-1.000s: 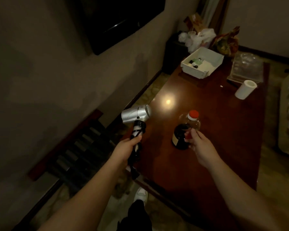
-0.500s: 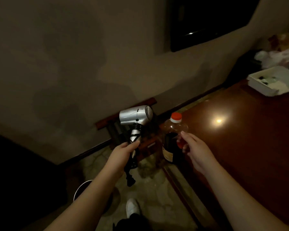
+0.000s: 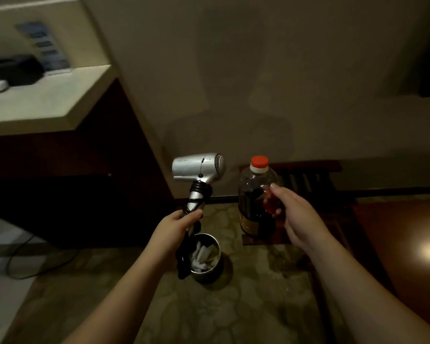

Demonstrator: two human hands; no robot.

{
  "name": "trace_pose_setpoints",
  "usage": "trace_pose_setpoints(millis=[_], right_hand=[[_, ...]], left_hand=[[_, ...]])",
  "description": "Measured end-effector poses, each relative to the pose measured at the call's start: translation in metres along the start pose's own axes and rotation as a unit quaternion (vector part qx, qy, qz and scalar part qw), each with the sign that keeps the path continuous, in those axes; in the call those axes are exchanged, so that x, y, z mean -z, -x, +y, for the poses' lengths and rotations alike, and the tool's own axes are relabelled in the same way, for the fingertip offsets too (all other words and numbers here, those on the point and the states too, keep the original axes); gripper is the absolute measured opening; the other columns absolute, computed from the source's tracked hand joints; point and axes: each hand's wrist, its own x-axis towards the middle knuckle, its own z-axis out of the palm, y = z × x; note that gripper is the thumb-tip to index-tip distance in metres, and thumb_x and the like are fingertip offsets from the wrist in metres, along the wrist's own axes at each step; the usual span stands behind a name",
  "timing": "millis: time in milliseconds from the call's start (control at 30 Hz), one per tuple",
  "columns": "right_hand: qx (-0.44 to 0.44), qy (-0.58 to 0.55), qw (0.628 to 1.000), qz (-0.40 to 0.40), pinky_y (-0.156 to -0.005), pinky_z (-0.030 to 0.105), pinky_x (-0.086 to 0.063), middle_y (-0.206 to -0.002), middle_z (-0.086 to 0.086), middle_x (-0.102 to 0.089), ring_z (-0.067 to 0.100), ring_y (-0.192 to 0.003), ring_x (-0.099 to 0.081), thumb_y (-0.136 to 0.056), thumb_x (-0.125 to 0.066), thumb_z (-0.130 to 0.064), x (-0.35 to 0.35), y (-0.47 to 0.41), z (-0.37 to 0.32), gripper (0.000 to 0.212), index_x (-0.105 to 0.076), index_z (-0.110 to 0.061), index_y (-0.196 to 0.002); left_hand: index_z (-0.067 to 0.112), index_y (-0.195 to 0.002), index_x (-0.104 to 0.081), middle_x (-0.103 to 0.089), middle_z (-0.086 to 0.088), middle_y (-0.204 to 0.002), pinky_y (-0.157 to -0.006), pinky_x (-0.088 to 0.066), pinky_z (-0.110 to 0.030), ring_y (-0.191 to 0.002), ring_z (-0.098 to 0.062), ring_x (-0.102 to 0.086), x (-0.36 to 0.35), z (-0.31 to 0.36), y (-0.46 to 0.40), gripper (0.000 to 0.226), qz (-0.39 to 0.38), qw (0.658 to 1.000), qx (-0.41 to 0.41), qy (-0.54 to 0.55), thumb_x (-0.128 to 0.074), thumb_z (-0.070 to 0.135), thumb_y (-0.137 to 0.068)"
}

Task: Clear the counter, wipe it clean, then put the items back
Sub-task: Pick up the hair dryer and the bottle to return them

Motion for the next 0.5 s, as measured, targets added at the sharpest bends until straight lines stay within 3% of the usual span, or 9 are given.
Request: trace_pose_setpoints(millis=[100,167,233,300,400,500], right_hand=[[0.003,-0.009,1.000,-0.029,-0.089,0.036,-0.040,-0.104,0.006,-0.070,0.020,-0.102,-0.060,-0.093,-0.055,-0.037,-0.057,-0.005,0.000,0.027,-0.071,-0.017,-0.100],[0.005,-0.006,0.999,-0.046,-0.096,0.038,-0.041,-0.113,0.008,-0.069,0.021,-0.109,-0.060,-0.093,-0.055,-0.037,-0.096,-0.007,0.001,0.032,-0.070,-0.012,-0.107],[0.008,-0.005,0.998,-0.061,-0.107,0.045,-0.038,-0.117,0.009,-0.068,0.025,-0.115,-0.060,-0.092,-0.057,-0.039,-0.137,-0.007,0.003,0.034,-0.070,-0.012,-0.108],[0.004,-0.012,0.998,-0.064,-0.108,0.047,-0.038,-0.118,0.011,-0.067,0.026,-0.118,-0.059,-0.091,-0.058,-0.039,-0.178,-0.007,0.006,0.035,-0.069,-0.012,-0.110],[0.000,-0.027,0.998,-0.058,-0.091,0.035,-0.043,-0.110,0.010,-0.069,0.023,-0.107,-0.061,-0.092,-0.058,-0.037,-0.242,-0.004,0.005,0.030,-0.071,-0.015,-0.107],[-0.003,-0.029,0.997,-0.066,-0.092,0.035,-0.045,-0.112,0.007,-0.070,0.019,-0.104,-0.063,-0.091,-0.058,-0.038,-0.303,-0.003,0.001,0.028,-0.071,-0.019,-0.106]], left_hand=[[0.015,-0.093,-0.070,-0.073,-0.011,-0.090,-0.074,-0.053,-0.043,-0.083,-0.030,-0.070,0.057,-0.007,0.007,0.022,0.032,0.999,-0.010,0.002,-0.070,0.035,-0.084],[0.021,-0.091,-0.069,-0.073,-0.003,-0.088,-0.077,-0.054,-0.040,-0.083,-0.021,-0.071,0.096,-0.011,0.010,0.016,0.049,0.999,-0.020,0.005,-0.070,0.036,-0.085],[0.024,-0.089,-0.068,-0.074,0.004,-0.082,-0.068,-0.055,-0.029,-0.076,-0.011,-0.071,0.136,-0.015,0.014,0.011,0.063,0.997,-0.032,0.014,-0.068,0.034,-0.086],[0.018,-0.095,-0.069,-0.075,0.004,-0.082,-0.059,-0.052,-0.023,-0.077,-0.011,-0.072,0.177,-0.015,0.019,0.018,0.066,0.997,-0.043,0.017,-0.068,0.034,-0.086],[0.012,-0.094,-0.069,-0.074,0.005,-0.073,-0.049,-0.047,-0.014,-0.065,-0.005,-0.070,0.238,-0.014,0.024,0.018,0.073,0.995,-0.057,0.021,-0.067,0.029,-0.088],[0.009,-0.089,-0.068,-0.070,-0.006,-0.073,-0.059,-0.049,-0.025,-0.068,-0.016,-0.070,0.298,-0.013,0.022,0.035,0.085,0.994,-0.069,0.005,-0.073,0.042,-0.080]])
